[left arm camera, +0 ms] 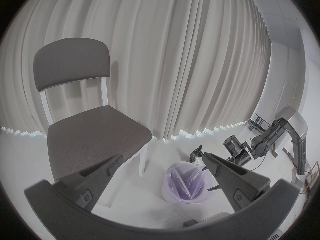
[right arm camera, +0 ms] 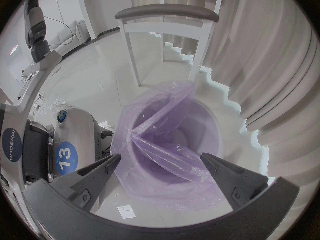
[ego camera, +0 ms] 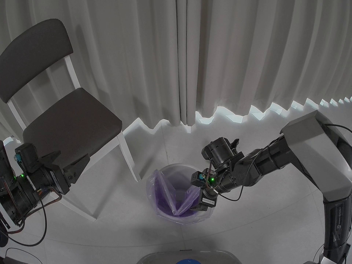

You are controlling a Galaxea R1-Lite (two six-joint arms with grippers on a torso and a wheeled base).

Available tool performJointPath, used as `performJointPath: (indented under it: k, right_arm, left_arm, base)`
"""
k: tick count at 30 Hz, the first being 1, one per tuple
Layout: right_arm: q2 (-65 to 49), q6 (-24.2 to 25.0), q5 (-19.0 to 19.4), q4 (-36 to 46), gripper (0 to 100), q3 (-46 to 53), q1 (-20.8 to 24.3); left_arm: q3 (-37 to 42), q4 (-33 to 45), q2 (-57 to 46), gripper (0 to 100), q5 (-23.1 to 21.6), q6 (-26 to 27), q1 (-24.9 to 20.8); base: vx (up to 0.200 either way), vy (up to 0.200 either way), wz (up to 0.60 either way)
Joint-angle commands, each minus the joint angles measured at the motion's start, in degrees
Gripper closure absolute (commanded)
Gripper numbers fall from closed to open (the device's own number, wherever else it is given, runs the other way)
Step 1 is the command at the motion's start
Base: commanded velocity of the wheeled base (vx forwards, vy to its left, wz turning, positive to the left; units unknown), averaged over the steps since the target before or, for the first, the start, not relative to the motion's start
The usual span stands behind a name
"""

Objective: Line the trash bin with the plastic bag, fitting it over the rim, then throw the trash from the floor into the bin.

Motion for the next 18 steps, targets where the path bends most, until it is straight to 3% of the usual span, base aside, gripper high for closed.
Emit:
performJointPath:
  k: [1,18]
  right_arm:
    - [2.3,-0.1,0.0,-0.3,0,-0.4,-0.6]
    - [7.3,-0.9,0.1,-0.1,0,-4.8,-1.6]
  left_arm:
    - [0.0,0.0,0.1,0,0.0,0.0,0.1]
    - [0.6,0.1,-1.5,0,0.0,0.1,1.5]
  base:
    - [0.000,0.000,0.00]
    - [0.000,0.000,0.00]
